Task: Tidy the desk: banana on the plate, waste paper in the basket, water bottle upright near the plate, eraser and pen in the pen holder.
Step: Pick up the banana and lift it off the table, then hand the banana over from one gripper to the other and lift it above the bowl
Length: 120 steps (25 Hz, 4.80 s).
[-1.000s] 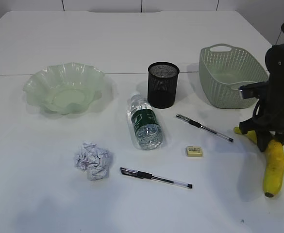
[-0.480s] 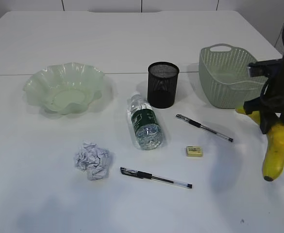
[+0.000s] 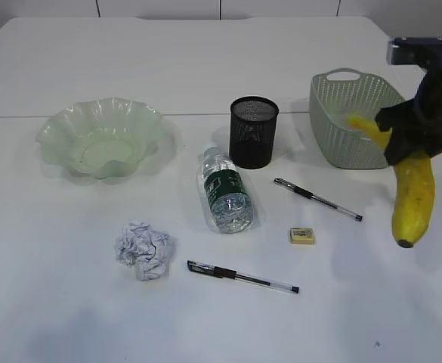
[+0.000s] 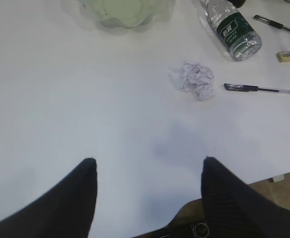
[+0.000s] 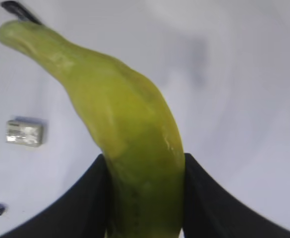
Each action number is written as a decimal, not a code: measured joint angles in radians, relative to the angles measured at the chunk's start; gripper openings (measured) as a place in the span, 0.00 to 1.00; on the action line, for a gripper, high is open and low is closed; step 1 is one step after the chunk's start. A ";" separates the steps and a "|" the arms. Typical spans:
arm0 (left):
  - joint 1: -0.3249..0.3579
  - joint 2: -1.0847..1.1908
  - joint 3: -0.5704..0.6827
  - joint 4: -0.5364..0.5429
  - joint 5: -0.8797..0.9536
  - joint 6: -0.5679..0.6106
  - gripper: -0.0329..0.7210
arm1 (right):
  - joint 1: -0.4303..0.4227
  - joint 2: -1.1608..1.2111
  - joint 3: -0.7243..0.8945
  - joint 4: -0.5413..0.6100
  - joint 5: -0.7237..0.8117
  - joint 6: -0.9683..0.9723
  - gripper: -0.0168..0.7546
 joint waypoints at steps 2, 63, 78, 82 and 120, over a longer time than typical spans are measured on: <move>0.000 0.000 0.000 0.000 0.000 0.000 0.66 | 0.000 -0.022 0.000 0.068 -0.018 -0.088 0.40; 0.000 0.000 0.064 -0.171 -0.221 0.253 0.66 | 0.000 -0.069 0.005 1.329 0.230 -1.209 0.40; 0.000 0.000 0.281 -0.353 -0.517 0.513 0.66 | 0.042 -0.069 0.005 1.329 0.232 -1.246 0.40; 0.000 0.009 0.307 -0.403 -0.569 0.569 0.66 | 0.048 -0.069 0.005 1.329 0.232 -1.250 0.40; 0.000 0.549 0.320 -0.880 -0.680 1.282 0.74 | 0.057 -0.069 0.005 1.329 0.232 -1.268 0.40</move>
